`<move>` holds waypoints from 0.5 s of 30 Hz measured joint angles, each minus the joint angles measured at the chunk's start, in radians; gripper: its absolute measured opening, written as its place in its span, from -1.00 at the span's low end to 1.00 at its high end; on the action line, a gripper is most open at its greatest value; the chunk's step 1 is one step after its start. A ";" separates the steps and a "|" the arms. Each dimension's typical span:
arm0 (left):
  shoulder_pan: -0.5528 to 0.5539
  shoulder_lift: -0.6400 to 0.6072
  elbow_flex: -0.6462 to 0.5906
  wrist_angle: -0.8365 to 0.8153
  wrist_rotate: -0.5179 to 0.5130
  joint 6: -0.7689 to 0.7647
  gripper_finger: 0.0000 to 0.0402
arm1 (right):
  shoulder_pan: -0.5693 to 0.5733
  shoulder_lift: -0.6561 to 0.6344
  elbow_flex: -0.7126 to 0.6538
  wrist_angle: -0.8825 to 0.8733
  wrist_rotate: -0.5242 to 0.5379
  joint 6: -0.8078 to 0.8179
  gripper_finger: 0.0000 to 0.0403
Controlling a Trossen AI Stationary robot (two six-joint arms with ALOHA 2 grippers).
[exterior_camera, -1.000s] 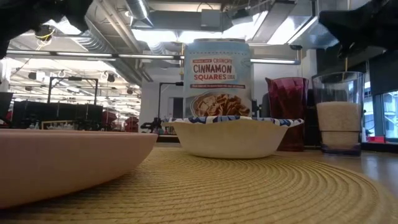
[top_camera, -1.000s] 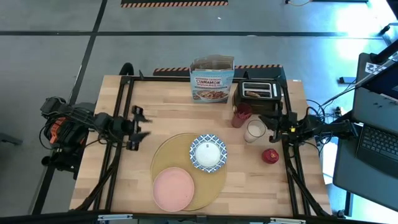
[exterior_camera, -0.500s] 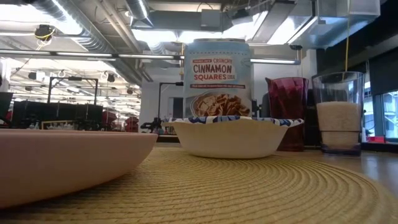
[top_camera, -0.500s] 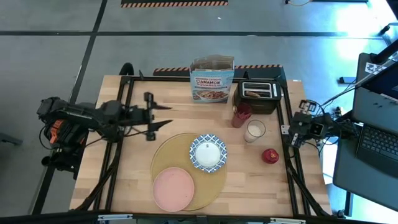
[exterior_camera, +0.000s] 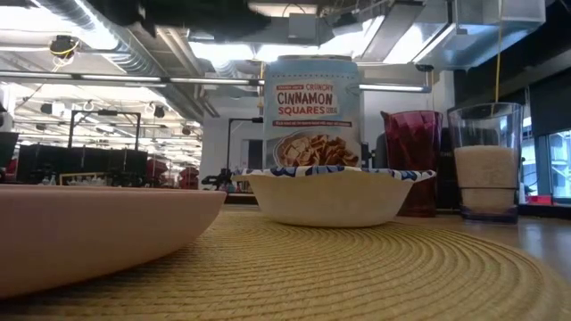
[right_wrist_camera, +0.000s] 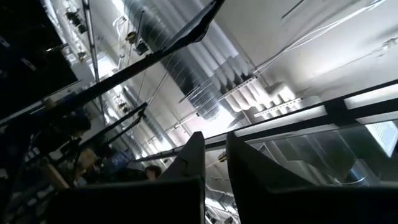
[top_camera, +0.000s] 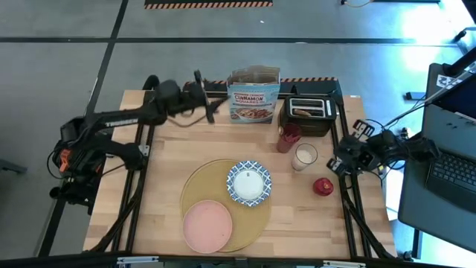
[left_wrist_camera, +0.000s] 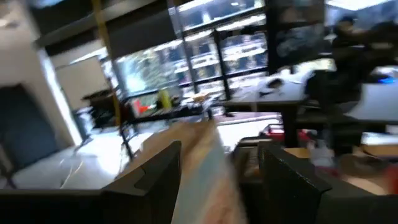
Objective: Arrange a breakfast setting
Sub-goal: Pour the cereal from the cereal box into the white pattern bowl
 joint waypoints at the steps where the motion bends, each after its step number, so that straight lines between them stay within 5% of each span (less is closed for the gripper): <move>1: 0.037 0.017 0.000 0.009 0.035 -0.035 0.00 | 0.000 0.020 0.008 -0.001 0.000 -0.001 -0.81; 8: 0.178 0.162 0.002 0.039 0.299 -0.157 0.00 | 0.000 0.108 0.040 -0.001 0.001 -0.053 -0.81; 15: 0.182 0.308 -0.002 0.043 0.323 -0.077 0.00 | 0.000 0.116 0.056 0.001 0.000 -0.053 -0.81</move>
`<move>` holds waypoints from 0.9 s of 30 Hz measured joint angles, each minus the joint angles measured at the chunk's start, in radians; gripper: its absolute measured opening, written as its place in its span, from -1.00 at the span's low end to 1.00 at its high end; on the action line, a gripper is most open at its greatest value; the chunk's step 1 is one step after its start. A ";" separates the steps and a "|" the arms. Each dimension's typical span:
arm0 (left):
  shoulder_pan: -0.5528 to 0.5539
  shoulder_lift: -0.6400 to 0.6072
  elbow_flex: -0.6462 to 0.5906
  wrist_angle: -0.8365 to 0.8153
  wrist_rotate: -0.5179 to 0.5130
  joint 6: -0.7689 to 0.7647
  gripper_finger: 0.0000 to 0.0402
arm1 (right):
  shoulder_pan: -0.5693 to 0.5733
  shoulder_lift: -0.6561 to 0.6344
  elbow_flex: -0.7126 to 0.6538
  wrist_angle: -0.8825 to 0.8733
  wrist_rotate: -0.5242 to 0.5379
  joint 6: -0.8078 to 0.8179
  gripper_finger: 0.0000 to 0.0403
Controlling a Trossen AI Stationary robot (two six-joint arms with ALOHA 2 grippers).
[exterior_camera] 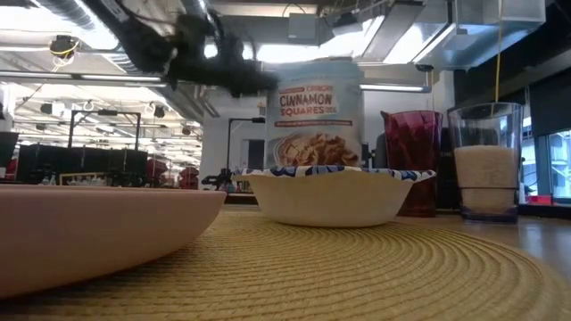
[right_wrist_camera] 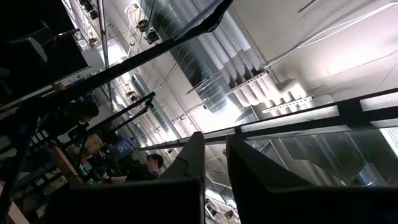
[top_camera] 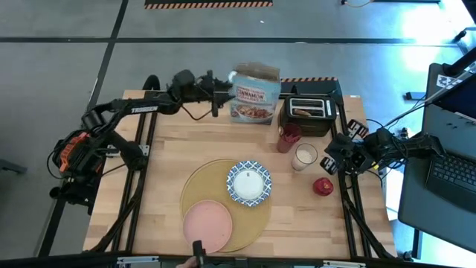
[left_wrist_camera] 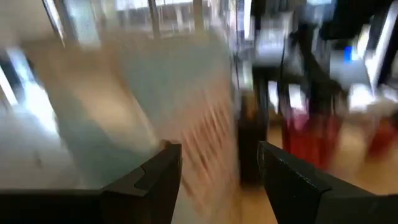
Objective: Arrange a breakfast setting
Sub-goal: Pour the cereal from the cereal box into the white pattern bowl
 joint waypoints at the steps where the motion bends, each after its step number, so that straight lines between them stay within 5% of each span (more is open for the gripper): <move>1: -0.001 0.021 -0.003 -0.017 -0.010 0.008 0.00 | 0.000 0.000 0.000 0.000 0.000 0.000 -0.81; 18: 0.003 0.032 0.001 0.014 -0.051 0.023 0.00 | 0.000 0.000 0.000 -0.020 0.000 0.000 -0.81; 27: 0.003 -0.004 0.001 -0.139 -0.054 0.024 0.00 | 0.000 0.000 -0.001 -0.026 0.000 0.001 -0.81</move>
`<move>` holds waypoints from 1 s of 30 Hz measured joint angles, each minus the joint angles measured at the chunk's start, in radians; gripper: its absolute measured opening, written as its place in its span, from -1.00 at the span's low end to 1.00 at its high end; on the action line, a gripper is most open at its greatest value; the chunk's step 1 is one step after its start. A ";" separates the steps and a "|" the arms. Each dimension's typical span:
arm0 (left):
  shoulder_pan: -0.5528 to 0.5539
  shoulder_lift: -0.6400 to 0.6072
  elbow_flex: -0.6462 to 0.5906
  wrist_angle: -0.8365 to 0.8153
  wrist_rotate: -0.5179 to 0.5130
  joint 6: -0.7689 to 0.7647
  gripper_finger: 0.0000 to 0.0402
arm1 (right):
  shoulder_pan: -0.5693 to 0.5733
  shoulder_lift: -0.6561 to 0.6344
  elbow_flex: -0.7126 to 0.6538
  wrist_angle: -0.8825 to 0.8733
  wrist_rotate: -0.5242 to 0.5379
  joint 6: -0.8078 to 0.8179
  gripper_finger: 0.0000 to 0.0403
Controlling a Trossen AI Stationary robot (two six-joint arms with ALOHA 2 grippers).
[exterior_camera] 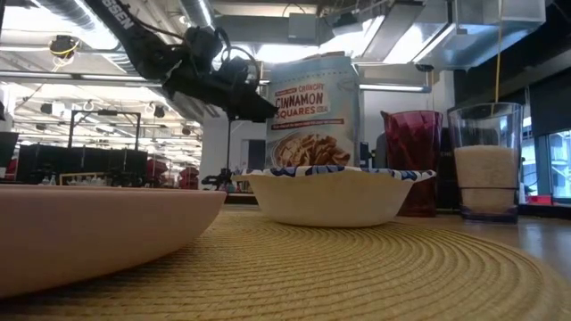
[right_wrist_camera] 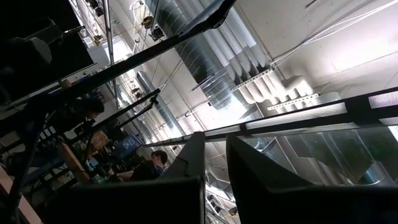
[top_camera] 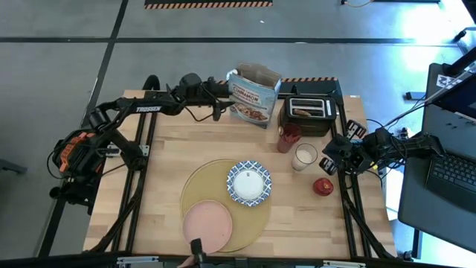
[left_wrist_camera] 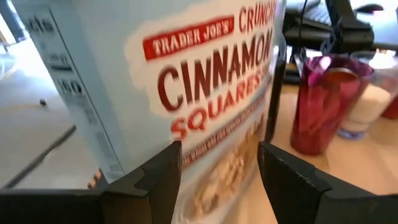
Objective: Arrange a breakfast setting
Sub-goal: Pour the cereal from the cereal box into the white pattern bowl
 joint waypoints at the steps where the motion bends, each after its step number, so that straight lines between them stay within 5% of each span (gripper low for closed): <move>1: 0.000 -0.017 0.000 -0.034 -0.001 0.000 0.00 | 0.000 0.000 0.000 -0.001 0.000 0.000 -0.81; 4: 0.004 -0.075 0.000 -0.151 -0.068 0.025 0.00 | 0.000 0.000 0.000 -0.003 0.000 0.000 -0.81; 9: 0.004 -0.126 0.000 -0.268 -0.355 0.089 0.00 | 0.000 0.000 0.000 -0.002 0.000 0.000 -0.81; 14: 0.028 -0.124 0.000 -0.273 -0.286 0.093 0.00 | 0.000 0.000 0.000 0.003 0.000 0.000 -0.81; 21: 0.025 -0.124 0.000 -0.264 -0.439 0.097 0.00 | 0.000 0.000 0.000 0.008 0.000 0.000 -0.81; 30: 0.019 -0.124 0.000 -0.244 -0.444 0.074 0.10 | 0.000 0.000 0.000 0.008 0.000 0.000 -0.81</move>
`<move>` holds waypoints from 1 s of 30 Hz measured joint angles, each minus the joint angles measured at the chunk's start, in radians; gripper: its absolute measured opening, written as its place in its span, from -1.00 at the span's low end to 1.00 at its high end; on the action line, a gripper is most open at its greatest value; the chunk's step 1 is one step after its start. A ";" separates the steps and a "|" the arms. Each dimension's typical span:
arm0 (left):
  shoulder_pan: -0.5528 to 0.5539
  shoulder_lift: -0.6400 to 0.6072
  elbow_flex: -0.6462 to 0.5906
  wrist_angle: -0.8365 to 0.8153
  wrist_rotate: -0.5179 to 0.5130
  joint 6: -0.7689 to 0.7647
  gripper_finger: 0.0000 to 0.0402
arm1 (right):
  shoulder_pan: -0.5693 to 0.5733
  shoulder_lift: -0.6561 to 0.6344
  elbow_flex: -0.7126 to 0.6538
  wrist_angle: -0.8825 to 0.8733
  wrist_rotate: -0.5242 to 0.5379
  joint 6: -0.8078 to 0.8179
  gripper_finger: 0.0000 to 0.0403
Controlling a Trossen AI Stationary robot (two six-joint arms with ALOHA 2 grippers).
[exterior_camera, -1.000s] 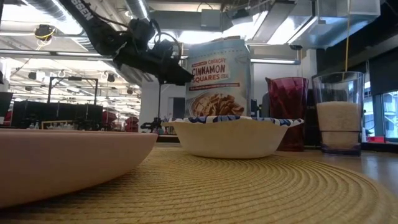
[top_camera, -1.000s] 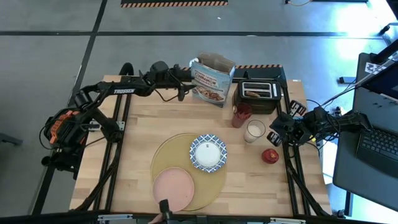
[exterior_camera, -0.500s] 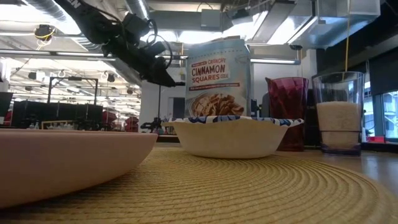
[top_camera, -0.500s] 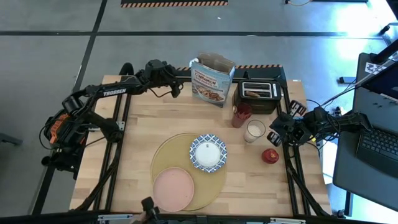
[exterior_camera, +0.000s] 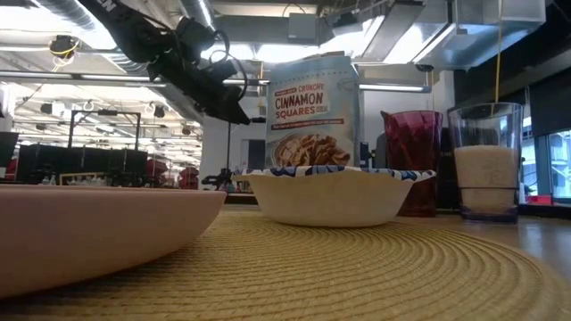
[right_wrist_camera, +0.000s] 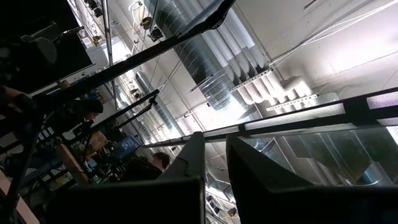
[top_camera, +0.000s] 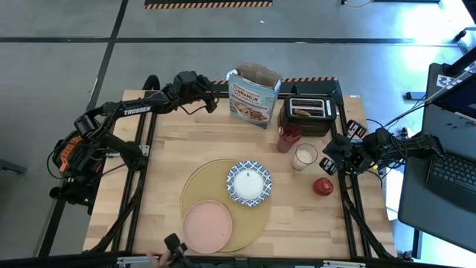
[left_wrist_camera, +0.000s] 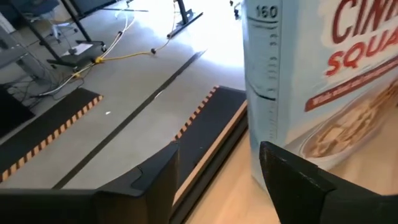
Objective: Arrange a breakfast setting
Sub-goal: Pour the cereal from the cereal box into the white pattern bowl
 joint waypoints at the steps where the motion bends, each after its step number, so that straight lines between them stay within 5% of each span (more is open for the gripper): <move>1: -0.001 0.000 0.000 0.002 0.001 0.001 0.14 | 0.000 0.000 0.000 0.000 0.000 0.000 -0.81; 14: 0.014 0.000 0.000 0.063 -0.060 -0.030 0.95 | 0.000 0.000 0.000 0.000 0.025 -0.003 -0.81; 30: 0.084 0.199 0.000 0.289 0.005 -0.057 0.94 | 0.000 0.000 0.000 0.004 0.026 -0.055 -0.81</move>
